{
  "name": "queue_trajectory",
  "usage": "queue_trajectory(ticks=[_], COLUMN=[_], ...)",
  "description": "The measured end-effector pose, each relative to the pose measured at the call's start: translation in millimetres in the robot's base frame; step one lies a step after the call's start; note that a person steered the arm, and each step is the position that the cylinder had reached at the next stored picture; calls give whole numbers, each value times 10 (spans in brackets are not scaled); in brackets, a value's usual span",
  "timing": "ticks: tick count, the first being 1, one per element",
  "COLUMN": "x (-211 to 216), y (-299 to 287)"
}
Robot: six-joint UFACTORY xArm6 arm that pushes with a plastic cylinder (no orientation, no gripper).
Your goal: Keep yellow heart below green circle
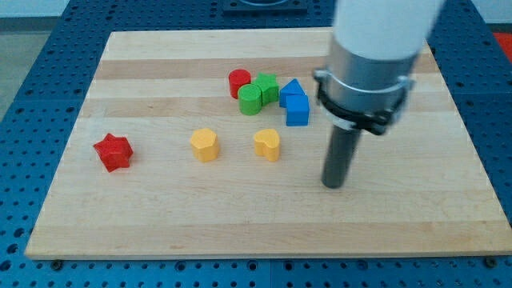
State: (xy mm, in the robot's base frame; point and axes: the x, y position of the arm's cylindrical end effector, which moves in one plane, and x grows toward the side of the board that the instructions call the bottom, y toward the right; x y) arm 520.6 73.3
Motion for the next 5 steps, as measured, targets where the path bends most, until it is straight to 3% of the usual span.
queue_trajectory(ticks=[2,4,5], x=[-418,-136,-314], y=[-396,-591,-939])
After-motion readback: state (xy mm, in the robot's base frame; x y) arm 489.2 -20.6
